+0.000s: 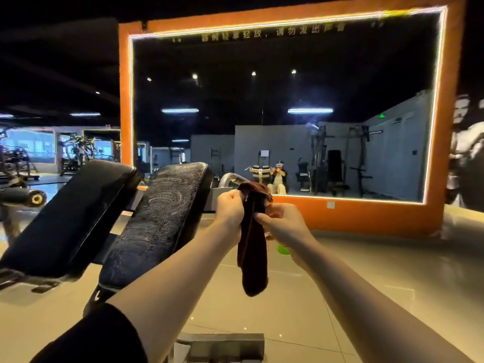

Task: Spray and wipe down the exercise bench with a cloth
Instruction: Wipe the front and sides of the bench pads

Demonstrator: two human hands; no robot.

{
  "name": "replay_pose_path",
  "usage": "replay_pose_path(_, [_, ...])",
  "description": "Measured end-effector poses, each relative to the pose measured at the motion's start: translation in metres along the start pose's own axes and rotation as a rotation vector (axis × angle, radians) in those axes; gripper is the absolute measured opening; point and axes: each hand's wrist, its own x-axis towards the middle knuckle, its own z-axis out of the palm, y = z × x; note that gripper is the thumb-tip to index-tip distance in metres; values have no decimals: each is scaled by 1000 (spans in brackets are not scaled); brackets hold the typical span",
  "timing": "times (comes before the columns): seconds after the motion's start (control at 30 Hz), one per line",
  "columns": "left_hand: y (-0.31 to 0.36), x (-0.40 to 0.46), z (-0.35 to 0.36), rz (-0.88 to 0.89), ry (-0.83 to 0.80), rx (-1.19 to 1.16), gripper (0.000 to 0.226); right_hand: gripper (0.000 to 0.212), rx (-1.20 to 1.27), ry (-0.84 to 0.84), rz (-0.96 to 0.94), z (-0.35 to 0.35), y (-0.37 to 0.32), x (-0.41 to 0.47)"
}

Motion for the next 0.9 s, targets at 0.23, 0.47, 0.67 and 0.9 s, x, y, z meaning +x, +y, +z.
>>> replay_pose_path(0.23, [-2,-25,-11,-119,-255,55,25,8,-31,158,12,12,6,9])
replay_pose_path(0.47, [-14,-6,-29,191,131,582,18,34,-260,241,52,11,6,21])
replay_pose_path(0.67, [1,-3,-22,174,145,475,32,28,46,290,139,11,8,22])
replay_pose_path(0.9, [42,-15,-53,116,-8,-28,18,66,277,-122,61,10,-41,24])
